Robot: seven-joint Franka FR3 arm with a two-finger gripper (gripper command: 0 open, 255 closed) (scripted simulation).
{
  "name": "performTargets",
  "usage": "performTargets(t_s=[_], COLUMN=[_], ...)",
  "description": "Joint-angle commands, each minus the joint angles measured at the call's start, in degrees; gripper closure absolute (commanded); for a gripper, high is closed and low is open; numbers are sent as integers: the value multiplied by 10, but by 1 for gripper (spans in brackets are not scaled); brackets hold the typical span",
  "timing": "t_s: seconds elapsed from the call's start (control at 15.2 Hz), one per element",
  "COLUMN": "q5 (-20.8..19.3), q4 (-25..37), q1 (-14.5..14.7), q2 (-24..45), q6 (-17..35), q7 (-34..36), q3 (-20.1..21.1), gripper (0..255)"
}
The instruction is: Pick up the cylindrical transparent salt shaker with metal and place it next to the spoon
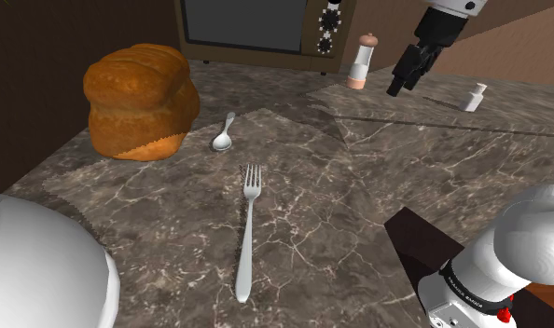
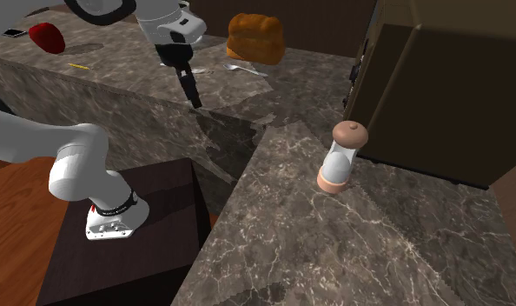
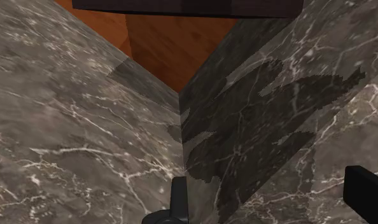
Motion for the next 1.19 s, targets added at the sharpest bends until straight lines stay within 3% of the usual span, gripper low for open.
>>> performTargets(t_s=[0.0,0.59,1.12], q5=[0,-47,-55], q4=[0,98,230], q1=[0,-22,-34], q2=[0,132,266], q6=[0,59,87], q7=[0,-87,-163], q3=[0,-65,-118], gripper=[0,0,0])
